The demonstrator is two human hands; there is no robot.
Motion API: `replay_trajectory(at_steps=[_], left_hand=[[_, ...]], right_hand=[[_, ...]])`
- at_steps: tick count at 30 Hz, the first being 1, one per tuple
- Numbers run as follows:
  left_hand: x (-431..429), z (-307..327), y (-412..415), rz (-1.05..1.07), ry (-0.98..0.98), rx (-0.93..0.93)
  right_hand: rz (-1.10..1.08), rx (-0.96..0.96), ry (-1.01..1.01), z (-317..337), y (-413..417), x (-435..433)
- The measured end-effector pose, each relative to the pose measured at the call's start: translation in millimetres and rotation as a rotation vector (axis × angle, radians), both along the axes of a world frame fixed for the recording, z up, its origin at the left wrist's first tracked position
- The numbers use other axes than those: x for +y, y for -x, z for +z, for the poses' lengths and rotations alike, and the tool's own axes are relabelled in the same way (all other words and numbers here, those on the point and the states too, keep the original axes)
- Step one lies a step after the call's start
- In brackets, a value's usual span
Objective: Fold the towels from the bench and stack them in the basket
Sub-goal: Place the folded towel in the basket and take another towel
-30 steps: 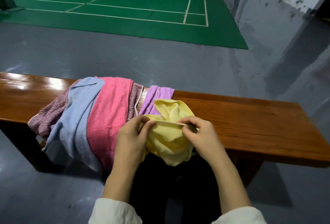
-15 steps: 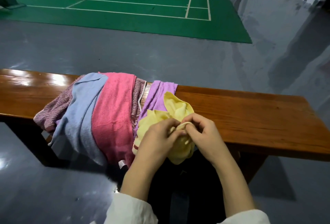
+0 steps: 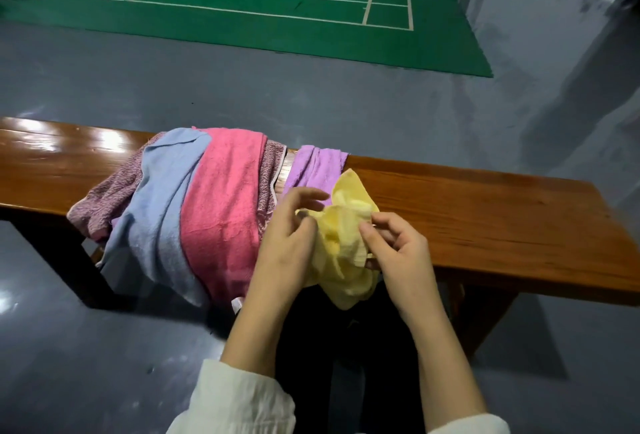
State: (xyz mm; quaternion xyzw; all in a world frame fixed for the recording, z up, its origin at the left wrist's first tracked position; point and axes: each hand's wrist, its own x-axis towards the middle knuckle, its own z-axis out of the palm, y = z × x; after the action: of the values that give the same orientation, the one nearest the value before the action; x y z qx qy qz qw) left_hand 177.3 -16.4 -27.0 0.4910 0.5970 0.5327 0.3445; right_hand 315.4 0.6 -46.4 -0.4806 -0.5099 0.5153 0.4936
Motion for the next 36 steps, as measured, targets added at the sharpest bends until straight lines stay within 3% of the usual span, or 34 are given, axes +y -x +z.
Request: replay_trajectory(at_steps=[4, 6, 9, 13, 26, 30, 36], left_hand=[[-4.9, 7.8, -14.7, -0.116, 0.11, -0.297], [-6.7, 5.0, -14.4, -0.189, 0.106, -0.299], [-4.9, 0.4, -12.9, -0.219, 0.014, -0.056], [-2.9, -1.1, -18.1, -0.068, -0.084, 0.236], [-2.1, -8.2, -21.3, 0.035, -0.076, 0.469], [1.1, -13.2, -9.5, -0.098, -0.087, 0.705], [9.7, -15.2, 36.4, -0.375, -0.144, 0.704]], right_hand=[[-0.004, 0.062, 0.047, 3.6, 3.3, -4.0], [-0.015, 0.07, 0.058, 5.1, -0.5, -4.2], [-0.029, 0.096, 0.067, 6.2, -6.3, -6.3], [0.017, 0.134, 0.076, 6.5, -6.6, -11.9], [0.012, 0.018, -0.035, 3.4, -11.4, -12.8], [-0.175, -0.022, -0.056, -6.3, -13.8, -5.9], [-0.413, 0.041, 0.004, -12.1, -31.5, 17.4]])
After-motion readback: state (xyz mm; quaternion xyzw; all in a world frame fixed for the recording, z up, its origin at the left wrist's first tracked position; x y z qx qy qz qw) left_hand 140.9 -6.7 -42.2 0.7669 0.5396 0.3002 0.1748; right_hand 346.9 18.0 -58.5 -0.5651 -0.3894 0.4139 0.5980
